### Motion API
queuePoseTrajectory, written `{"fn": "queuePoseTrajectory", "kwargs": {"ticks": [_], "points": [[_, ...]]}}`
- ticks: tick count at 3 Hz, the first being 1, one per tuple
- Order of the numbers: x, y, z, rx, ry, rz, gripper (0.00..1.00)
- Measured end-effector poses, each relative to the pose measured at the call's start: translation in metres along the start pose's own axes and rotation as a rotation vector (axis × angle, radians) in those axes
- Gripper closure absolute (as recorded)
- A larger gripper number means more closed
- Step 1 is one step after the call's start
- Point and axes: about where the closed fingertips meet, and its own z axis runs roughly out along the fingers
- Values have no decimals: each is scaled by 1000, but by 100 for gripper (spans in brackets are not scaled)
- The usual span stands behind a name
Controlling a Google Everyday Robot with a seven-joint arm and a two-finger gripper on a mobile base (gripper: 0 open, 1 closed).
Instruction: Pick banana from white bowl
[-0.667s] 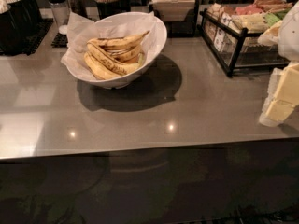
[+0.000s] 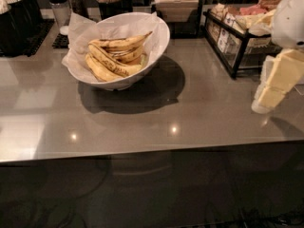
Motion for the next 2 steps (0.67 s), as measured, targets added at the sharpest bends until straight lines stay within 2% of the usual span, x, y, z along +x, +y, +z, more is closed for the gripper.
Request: {"fn": "queuePoseTrajectory", "kwargs": {"ticks": [2], "points": [[-95,-56,25,-94,-207,-167,0]]}}
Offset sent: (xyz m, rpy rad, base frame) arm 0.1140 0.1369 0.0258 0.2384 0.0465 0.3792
